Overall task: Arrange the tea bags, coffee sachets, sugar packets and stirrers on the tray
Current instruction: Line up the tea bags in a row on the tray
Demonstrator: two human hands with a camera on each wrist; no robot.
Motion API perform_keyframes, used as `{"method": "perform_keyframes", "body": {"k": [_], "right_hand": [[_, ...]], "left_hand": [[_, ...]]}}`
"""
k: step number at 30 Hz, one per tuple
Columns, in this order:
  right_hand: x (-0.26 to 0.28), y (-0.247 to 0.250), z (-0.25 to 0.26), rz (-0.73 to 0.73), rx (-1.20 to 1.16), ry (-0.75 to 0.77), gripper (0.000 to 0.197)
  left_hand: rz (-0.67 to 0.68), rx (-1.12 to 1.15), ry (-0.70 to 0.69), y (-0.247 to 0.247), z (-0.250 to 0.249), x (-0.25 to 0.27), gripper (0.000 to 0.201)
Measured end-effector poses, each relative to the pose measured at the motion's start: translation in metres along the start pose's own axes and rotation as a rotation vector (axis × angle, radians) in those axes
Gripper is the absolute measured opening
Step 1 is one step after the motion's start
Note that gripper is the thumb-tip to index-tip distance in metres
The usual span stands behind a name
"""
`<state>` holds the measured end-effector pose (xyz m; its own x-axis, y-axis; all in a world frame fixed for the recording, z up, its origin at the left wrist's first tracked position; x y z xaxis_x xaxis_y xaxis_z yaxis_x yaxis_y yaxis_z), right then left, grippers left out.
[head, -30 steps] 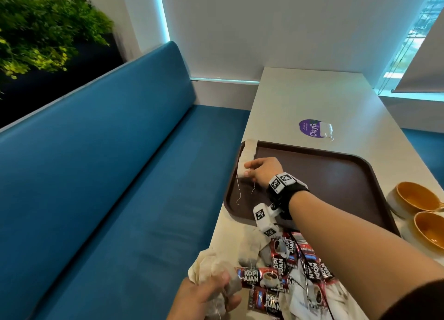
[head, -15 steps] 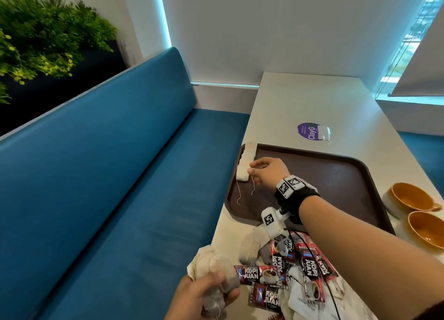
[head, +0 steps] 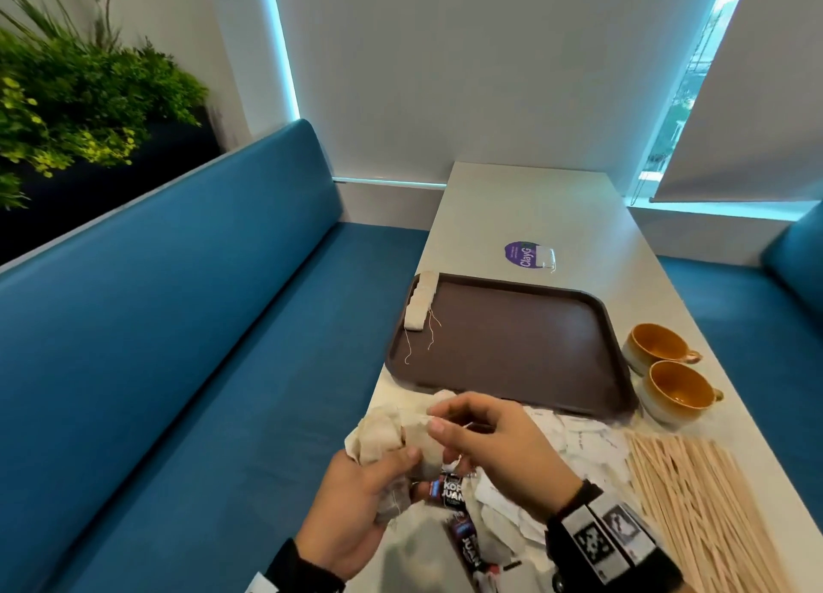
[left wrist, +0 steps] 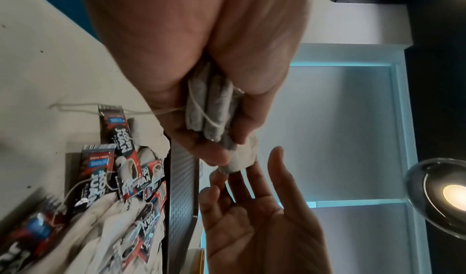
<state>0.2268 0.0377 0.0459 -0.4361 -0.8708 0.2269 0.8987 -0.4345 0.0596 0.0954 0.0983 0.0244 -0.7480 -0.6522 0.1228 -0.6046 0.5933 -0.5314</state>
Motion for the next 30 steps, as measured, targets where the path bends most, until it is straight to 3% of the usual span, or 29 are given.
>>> {"method": "perform_keyframes", "body": {"k": [4, 7, 20, 25, 30], "right_hand": [[0.019, 0.002, -0.002, -0.04, 0.0, 0.053, 0.011], [0.025, 0.01, 0.007, -0.067, -0.007, 0.082, 0.008], [0.034, 0.032, 0.017, -0.167, -0.166, 0.109, 0.014], [0.032, 0.027, 0.011, -0.131, -0.065, 0.061, 0.005], [0.031, 0.031, 0.012, -0.126, -0.102, 0.072, 0.004]], "left_hand": [[0.025, -0.05, -0.031, -0.012, 0.001, 0.007, 0.019], [0.02, -0.087, -0.01, -0.012, 0.008, 0.008, 0.034], [-0.048, -0.108, -0.021, -0.01, 0.009, 0.005, 0.047], [0.007, -0.109, 0.001, -0.021, 0.006, 0.009, 0.023], [-0.023, -0.095, 0.013, -0.022, 0.005, 0.009, 0.017]]}}
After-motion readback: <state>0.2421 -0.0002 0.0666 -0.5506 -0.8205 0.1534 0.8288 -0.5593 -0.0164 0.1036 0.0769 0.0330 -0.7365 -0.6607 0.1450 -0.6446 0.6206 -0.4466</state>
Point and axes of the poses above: each hand's wrist, its own x-axis away from the middle knuckle, its own y-axis out of the back of the hand, z = x × y, the point moved 9 cm from there along -x, towards the middle knuckle, and after that the axes turned 5 degrees about -y, right-handed, at the moved point
